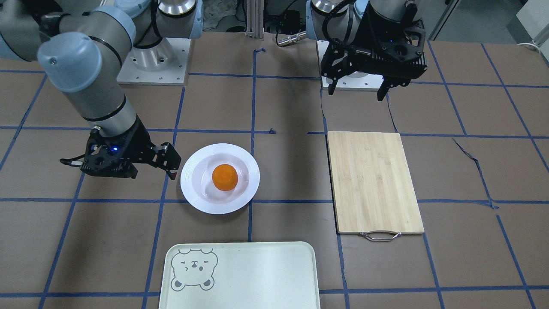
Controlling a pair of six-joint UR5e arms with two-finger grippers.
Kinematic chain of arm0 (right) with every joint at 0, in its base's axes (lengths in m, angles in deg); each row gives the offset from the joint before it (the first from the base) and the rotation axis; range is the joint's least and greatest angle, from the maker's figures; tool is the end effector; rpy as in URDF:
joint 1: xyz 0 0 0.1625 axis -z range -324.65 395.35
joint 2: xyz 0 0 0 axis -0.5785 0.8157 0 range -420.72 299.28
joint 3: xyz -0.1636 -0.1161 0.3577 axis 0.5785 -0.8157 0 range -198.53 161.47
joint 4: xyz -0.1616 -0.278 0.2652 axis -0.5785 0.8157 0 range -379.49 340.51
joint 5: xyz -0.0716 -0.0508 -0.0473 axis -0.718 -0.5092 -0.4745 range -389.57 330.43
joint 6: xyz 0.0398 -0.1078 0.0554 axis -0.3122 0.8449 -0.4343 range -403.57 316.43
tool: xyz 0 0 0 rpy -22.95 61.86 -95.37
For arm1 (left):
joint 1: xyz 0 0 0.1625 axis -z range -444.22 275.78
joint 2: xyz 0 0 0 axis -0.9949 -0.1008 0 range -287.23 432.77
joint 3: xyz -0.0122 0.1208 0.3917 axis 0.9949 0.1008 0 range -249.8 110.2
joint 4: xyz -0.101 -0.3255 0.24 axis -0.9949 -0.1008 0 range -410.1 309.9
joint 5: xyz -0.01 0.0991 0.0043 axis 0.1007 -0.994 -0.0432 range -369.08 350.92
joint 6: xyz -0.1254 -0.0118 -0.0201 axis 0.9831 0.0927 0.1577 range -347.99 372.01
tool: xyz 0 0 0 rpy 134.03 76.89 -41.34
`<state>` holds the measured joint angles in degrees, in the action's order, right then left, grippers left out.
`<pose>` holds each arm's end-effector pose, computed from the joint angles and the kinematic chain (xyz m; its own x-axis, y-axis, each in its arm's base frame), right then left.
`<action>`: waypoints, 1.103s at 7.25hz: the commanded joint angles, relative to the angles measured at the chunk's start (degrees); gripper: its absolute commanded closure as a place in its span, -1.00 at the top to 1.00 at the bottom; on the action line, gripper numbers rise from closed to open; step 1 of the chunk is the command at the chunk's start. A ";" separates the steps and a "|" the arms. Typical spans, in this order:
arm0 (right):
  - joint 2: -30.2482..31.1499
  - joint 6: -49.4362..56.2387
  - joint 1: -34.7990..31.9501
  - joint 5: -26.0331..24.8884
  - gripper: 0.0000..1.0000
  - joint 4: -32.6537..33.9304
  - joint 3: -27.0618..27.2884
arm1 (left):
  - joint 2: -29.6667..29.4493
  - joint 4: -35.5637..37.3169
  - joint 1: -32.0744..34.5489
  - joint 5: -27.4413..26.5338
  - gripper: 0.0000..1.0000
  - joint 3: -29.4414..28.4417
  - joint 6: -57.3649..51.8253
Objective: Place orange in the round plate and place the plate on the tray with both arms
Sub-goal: 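Raise the left gripper back toward its start while the right gripper reaches toward the plate, then lower the right gripper onto the plate rim and grip it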
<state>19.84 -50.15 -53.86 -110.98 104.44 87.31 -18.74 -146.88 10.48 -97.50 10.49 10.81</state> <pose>0.1449 -0.5440 0.2887 -0.9809 0.1047 -0.1638 0.1270 0.9830 -0.1323 -0.1776 -0.4917 0.5037 -0.9943 0.1034 0.0270 0.1027 0.9944 -0.0253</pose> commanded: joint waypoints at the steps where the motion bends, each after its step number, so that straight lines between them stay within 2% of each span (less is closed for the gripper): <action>1: -1.45 -1.06 0.00 3.89 1.00 10.87 8.40 | 0.28 0.10 0.05 0.00 1.00 0.04 -0.47; 3: -6.44 -0.46 0.00 5.56 1.00 19.81 12.27 | 0.37 0.01 -0.21 -0.34 1.00 0.04 -0.55; 4: -7.16 -0.54 0.00 5.57 1.00 21.35 12.90 | 0.46 0.01 -0.47 -0.43 1.00 -0.14 -0.55; 7: -7.70 -0.36 0.00 5.57 0.92 21.27 13.61 | 0.46 0.01 -0.39 0.09 1.00 0.04 -0.55; 8: -7.79 -0.36 0.00 5.57 0.82 21.10 13.78 | 0.46 0.01 -0.39 0.09 1.00 0.04 -0.55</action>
<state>12.25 -50.54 -53.86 -105.41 125.63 100.83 -18.29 -146.87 10.09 -97.43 10.51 10.26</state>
